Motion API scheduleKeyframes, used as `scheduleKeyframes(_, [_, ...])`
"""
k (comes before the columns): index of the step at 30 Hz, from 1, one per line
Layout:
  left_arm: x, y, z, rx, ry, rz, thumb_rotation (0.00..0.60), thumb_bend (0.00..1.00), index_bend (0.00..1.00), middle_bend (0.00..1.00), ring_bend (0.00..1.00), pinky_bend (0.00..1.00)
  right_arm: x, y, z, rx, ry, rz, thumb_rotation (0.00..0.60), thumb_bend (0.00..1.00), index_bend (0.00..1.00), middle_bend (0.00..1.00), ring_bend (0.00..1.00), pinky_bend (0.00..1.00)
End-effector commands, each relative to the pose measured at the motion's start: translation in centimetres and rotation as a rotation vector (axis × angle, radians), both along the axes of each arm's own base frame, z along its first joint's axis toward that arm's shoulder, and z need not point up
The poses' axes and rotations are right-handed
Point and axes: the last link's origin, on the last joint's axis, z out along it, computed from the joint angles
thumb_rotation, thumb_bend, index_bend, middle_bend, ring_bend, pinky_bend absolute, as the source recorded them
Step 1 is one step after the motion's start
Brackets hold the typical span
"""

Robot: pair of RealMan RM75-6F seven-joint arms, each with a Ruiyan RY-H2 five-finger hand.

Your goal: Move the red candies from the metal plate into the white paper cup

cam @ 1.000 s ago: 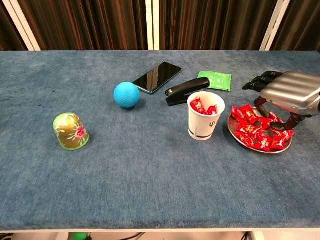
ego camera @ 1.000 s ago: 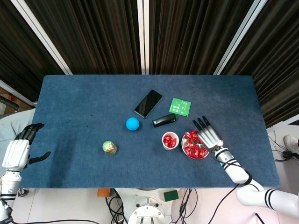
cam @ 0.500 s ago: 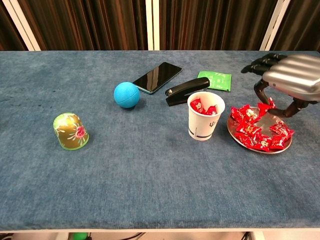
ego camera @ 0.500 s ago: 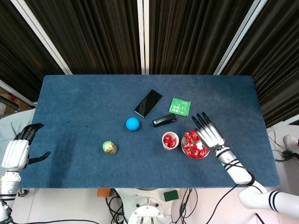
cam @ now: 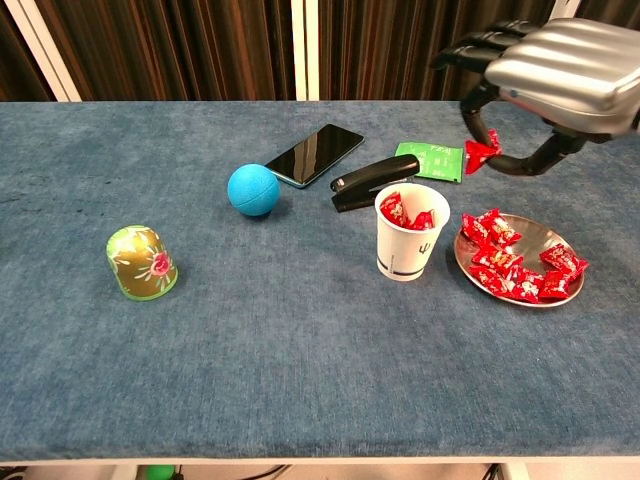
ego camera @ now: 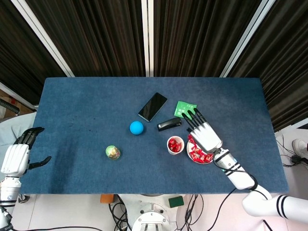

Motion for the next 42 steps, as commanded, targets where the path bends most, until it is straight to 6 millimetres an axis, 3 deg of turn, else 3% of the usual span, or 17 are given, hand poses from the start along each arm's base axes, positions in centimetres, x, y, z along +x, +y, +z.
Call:
scheduleKeyframes(1, [0.0, 0.0, 0.0, 0.001, -0.001, 0.001, 0.6, 0.12, 0.16, 0.14, 0.1, 0.24, 1.1, 0.0, -1.1, 0.03, 0.007, 0.021, 0.6, 0.35, 0.6, 0.04, 0.0, 0.0])
scheduleKeyframes(11, [-0.3, 0.0, 0.3, 0.007, -0.004, 0.005, 0.6, 0.12, 0.16, 0.14, 0.1, 0.24, 2.3, 0.5, -3.1, 0.086, 0.027, 0.053, 0.6, 0.35, 0.59, 0.04, 0.0, 0.0])
scheduleKeyframes(14, [-0.3, 0.0, 0.3, 0.008, -0.005, 0.005, 0.6, 0.12, 0.16, 0.14, 0.1, 0.24, 2.5, 0.5, -3.3, 0.092, 0.032, 0.062, 0.6, 0.34, 0.55, 0.04, 0.0, 0.0])
scheduleKeyframes(19, [-0.3, -0.1, 0.4, 0.01, -0.006, 0.003, 0.6, 0.12, 0.16, 0.14, 0.1, 0.24, 2.8, 0.7, -3.6, 0.102, 0.037, 0.07, 0.6, 0.31, 0.38, 0.04, 0.0, 0.0])
scheduleKeyframes(26, [-0.3, -0.2, 0.5, 0.013, -0.006, 0.004, 0.6, 0.12, 0.16, 0.14, 0.1, 0.24, 2.7, 1.0, -2.7, 0.079, 0.014, 0.073, 0.6, 0.31, 0.36, 0.04, 0.0, 0.0])
scheduleKeyframes(35, [0.0, -0.1, 0.2, 0.003, -0.001, -0.003, 0.6, 0.12, 0.16, 0.14, 0.1, 0.24, -0.6, 1.6, 0.9, 0.044, 0.029, -0.038, 0.6, 0.3, 0.35, 0.04, 0.0, 0.0])
scheduleKeyframes(42, [0.3, -0.2, 0.0, 0.002, 0.002, -0.005, 0.6, 0.12, 0.16, 0.14, 0.1, 0.24, -3.2, 1.6, 0.6, 0.094, 0.073, -0.152, 0.6, 0.29, 0.35, 0.04, 0.0, 0.0])
